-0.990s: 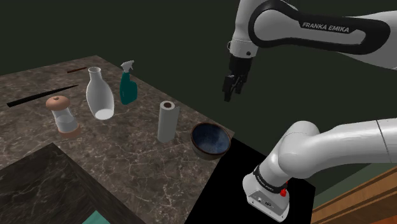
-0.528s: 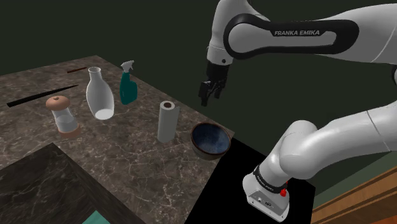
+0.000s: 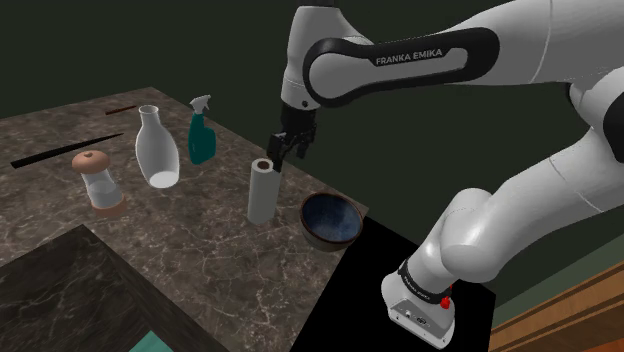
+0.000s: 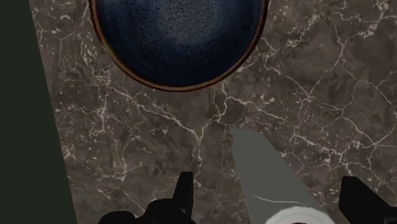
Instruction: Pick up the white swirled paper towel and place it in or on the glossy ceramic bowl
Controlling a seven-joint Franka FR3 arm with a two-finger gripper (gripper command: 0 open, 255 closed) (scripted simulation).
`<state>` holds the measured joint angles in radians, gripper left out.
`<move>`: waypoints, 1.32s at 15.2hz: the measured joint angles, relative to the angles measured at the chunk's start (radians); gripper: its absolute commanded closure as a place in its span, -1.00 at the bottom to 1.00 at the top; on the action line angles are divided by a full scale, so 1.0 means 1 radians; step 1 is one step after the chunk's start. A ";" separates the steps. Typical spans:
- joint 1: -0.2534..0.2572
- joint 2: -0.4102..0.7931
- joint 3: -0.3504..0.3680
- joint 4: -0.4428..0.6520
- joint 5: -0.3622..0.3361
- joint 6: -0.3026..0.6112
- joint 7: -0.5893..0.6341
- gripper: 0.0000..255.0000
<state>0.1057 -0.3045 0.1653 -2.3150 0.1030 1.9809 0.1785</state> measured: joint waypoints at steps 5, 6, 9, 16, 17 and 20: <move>0.014 0.108 0.034 0.047 -0.006 0.095 0.040 -1.00; 0.015 0.112 0.036 0.038 -0.006 0.110 0.042 -1.00; 0.016 0.135 0.040 0.021 -0.008 0.150 0.044 -1.00; 0.018 0.150 0.043 -0.001 -0.009 0.189 0.047 -1.00; 0.018 0.150 0.043 -0.002 -0.009 0.189 0.047 -1.00; 0.017 0.150 0.043 -0.002 -0.010 0.190 0.047 1.00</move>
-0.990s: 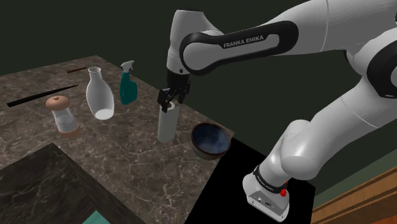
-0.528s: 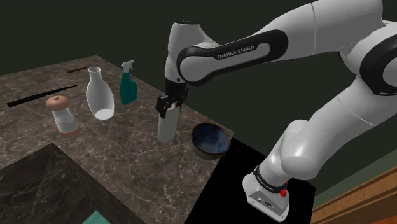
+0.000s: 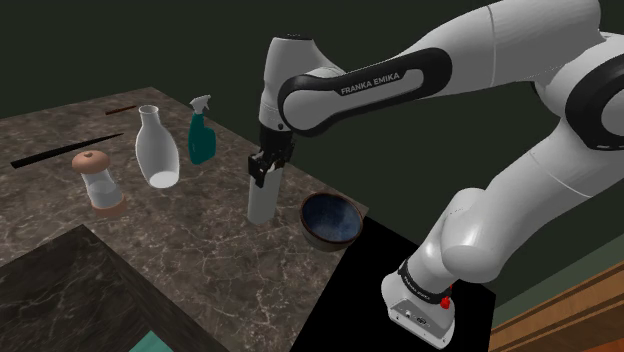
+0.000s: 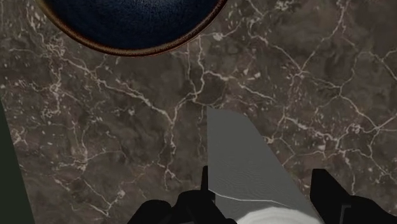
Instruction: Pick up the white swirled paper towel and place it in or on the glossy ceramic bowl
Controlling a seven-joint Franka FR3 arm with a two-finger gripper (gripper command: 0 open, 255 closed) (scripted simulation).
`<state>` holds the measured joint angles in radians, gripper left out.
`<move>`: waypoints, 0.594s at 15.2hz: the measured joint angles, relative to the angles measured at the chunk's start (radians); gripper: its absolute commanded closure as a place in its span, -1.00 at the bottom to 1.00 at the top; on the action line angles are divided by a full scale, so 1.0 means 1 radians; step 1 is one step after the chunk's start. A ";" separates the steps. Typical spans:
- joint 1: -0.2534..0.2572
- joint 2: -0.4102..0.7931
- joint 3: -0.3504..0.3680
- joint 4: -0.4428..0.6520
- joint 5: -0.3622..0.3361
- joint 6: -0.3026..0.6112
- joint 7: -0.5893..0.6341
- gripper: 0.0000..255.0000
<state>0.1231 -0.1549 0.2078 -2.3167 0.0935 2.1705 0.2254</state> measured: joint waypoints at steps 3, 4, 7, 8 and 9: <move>0.000 -0.001 -0.001 0.000 0.000 0.000 0.000 1.00; -0.001 0.000 -0.001 0.000 0.000 0.000 0.000 1.00; -0.001 0.001 -0.001 0.001 -0.001 0.001 0.000 1.00; -0.001 0.000 -0.001 0.000 -0.001 0.000 0.000 1.00; 0.000 -0.004 -0.001 0.004 0.000 -0.008 0.000 1.00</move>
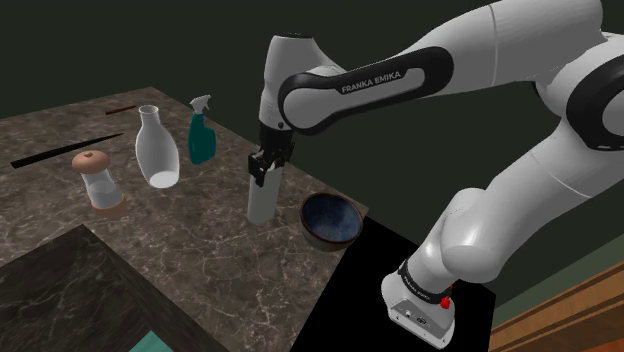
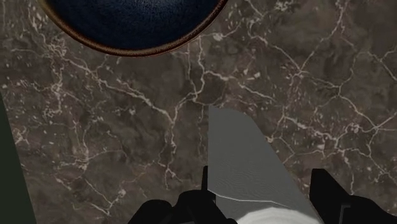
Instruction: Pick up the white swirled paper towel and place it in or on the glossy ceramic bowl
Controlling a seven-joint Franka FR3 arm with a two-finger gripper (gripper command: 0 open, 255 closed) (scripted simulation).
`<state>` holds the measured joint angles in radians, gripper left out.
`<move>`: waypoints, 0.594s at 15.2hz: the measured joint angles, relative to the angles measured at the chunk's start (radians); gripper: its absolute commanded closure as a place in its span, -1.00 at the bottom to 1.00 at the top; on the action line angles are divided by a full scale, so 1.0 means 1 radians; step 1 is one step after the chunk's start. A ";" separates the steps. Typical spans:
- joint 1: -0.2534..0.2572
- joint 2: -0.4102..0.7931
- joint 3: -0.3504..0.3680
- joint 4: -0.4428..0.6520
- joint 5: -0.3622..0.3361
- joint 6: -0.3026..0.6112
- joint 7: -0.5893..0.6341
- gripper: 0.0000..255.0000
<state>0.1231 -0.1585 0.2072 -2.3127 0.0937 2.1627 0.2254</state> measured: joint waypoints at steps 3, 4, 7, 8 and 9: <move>0.001 -0.015 -0.001 0.018 0.002 -0.033 0.000 1.00; 0.000 -0.020 -0.002 0.027 0.002 -0.047 -0.001 1.00; -0.001 -0.035 -0.005 0.054 0.003 -0.089 -0.001 1.00; -0.001 -0.039 -0.005 0.064 0.003 -0.103 -0.001 1.00; -0.001 -0.043 -0.006 0.072 0.003 -0.115 -0.001 1.00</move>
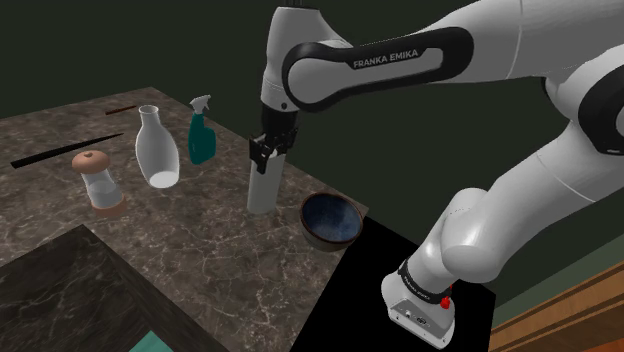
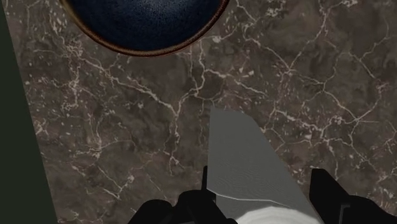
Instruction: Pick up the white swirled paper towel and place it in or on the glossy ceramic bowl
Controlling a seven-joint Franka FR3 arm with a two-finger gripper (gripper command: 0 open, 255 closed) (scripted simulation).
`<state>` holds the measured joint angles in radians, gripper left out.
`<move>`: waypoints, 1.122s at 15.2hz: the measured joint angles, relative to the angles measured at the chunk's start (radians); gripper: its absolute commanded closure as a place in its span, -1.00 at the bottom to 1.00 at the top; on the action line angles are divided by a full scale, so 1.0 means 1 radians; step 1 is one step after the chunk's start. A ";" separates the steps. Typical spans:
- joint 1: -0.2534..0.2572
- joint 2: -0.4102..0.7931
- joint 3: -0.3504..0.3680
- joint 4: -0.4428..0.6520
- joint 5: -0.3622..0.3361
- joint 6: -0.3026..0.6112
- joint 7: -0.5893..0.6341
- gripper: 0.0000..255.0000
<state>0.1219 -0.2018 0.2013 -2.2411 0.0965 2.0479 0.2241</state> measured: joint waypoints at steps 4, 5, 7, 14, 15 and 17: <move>0.000 -0.014 -0.001 0.041 0.000 -0.055 0.003 1.00; 0.001 -0.018 -0.001 0.052 0.001 -0.070 0.004 1.00; 0.000 -0.023 -0.002 0.074 0.000 -0.096 0.005 1.00; -0.002 -0.039 -0.007 0.154 -0.001 -0.192 0.007 1.00; -0.002 -0.037 -0.008 0.167 -0.002 -0.204 0.007 1.00; -0.003 -0.040 -0.009 0.191 -0.002 -0.231 0.008 1.00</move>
<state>0.1188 -0.2422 0.1920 -2.0497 0.0944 1.8166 0.2317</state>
